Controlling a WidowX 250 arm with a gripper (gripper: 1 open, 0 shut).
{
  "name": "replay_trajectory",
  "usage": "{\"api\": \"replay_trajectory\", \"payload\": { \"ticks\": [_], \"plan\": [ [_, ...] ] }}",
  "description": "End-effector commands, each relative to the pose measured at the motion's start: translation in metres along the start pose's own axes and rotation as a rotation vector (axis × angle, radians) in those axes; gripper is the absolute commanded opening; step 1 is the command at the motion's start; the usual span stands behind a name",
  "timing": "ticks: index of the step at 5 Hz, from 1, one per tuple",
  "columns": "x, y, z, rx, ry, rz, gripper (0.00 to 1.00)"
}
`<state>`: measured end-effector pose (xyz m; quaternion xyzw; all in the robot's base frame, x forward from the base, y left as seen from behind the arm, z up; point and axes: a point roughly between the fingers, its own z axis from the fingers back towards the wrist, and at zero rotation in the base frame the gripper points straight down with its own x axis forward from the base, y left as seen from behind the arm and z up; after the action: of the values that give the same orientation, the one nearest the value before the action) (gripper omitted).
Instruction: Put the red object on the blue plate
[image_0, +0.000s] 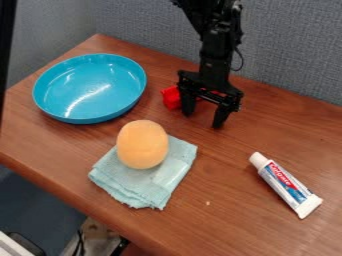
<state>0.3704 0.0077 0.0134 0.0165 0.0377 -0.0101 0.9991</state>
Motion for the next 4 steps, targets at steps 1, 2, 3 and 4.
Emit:
{"api": "replay_trajectory", "payload": {
  "ticks": [1,2,3,4],
  "plan": [
    [0.007,0.015,0.033,0.007,-0.081,0.038,0.00],
    [0.007,0.018,0.033,0.008,-0.082,0.046,0.00],
    [0.004,0.026,0.043,-0.008,-0.091,0.065,0.00],
    [-0.001,0.037,0.055,-0.026,-0.106,0.086,0.00]
  ]
}}
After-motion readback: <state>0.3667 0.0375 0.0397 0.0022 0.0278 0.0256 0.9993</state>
